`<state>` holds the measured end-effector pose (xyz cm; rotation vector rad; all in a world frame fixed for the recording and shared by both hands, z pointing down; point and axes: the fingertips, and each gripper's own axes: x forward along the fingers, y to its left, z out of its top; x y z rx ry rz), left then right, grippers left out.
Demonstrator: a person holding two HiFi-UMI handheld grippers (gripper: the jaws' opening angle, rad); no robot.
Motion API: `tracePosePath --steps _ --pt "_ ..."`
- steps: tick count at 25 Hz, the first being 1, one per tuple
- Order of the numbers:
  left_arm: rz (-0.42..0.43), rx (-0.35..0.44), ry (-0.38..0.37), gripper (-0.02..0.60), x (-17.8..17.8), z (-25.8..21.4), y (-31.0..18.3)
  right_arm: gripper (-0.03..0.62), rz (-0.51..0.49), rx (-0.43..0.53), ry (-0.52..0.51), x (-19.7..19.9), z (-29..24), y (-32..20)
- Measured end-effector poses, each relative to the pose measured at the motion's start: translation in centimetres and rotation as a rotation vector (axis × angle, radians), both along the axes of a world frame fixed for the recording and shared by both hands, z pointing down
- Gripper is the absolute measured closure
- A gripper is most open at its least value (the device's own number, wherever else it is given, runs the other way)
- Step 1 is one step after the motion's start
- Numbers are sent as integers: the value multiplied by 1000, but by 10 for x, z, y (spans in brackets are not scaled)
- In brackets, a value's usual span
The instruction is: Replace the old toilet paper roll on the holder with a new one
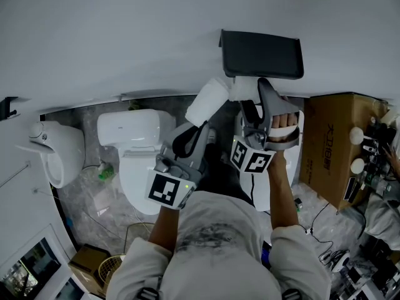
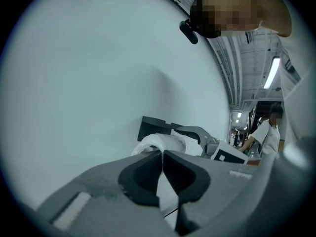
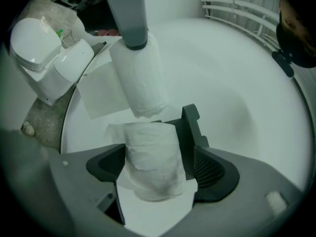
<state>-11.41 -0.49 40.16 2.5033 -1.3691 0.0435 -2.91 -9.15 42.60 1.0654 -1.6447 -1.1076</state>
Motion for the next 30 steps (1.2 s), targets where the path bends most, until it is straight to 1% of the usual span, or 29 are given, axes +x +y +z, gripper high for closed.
tracePosePath --steps 4,8,16,20,22,25,30 --pt "14 47 -23 568 0 -6 1 157 -11 -13 -20 -1 0 8" --pt "-3 35 -15 568 -1 -13 3 157 -24 -27 -48 -4 -5 17" --pt "1 75 -31 568 0 -25 9 157 -44 -55 -97 -5 -12 40" --pt "-3 86 -30 568 1 -31 12 163 -51 -65 -144 -4 -20 53" --pt "-5 90 -31 568 3 -33 14 179 -54 -65 -179 -2 -27 57" --pt "-6 96 -34 568 5 -37 15 223 -55 -64 -255 2 -40 63" --pt "-3 119 -38 568 8 -49 16 325 -62 -63 -411 11 -68 71"
